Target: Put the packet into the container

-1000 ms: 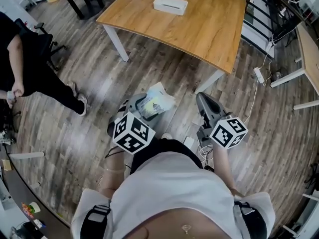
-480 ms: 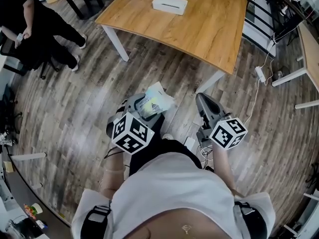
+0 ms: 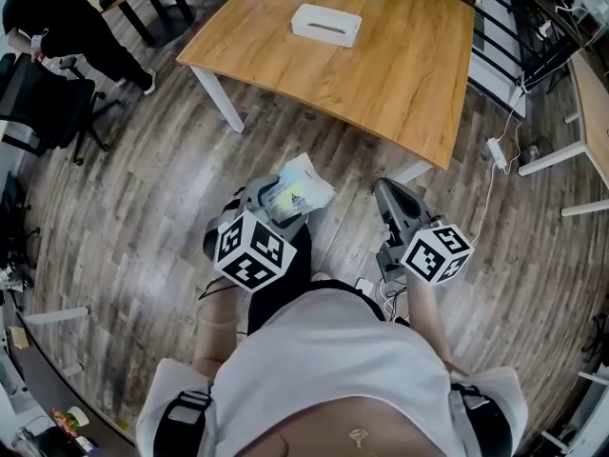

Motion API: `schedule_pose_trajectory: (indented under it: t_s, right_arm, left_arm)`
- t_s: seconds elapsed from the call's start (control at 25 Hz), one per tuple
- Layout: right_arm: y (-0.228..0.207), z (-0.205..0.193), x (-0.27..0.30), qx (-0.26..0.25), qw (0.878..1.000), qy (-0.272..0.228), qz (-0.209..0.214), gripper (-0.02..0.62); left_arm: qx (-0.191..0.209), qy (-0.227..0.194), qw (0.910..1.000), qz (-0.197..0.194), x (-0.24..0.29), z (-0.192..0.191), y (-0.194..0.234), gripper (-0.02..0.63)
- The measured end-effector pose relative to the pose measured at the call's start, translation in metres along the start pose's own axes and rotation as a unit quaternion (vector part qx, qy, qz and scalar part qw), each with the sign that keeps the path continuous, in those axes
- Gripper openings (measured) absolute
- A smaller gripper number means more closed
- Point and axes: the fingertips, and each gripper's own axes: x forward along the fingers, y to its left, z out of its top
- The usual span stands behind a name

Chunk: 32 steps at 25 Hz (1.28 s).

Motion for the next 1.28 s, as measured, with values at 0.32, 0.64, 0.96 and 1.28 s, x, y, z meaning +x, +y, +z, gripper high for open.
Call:
schedule_pose_trajectory:
  t_s: [0.32,0.64,0.96,1.28]
  right_arm:
    - [-0.017,0.041,0.061,-0.006,1.000,-0.012,-0.019,0.011]
    - [-0.031,0.065,0.111,-0.002,0.999,-0.020,-0.042,0.011]
    - [-0.038,0.082,0.166,-0.002,0.998,-0.031,-0.050,0.011]
    - [-0.054,0.088,0.192,0.004,0.997,-0.033,-0.073,0.011]
  left_arm:
    - [0.010,-0.010,0.9998,-0.013,0.021,0.018,0.073,0.285]
    - [0.021,-0.018,0.9992,-0.028,0.038,0.025,0.136,0.285]
    - [0.031,-0.023,0.9986,-0.037,0.056,0.023,0.192,0.285]
    - [0.044,-0.025,0.9975,-0.050,0.073,0.022,0.231,0.285]
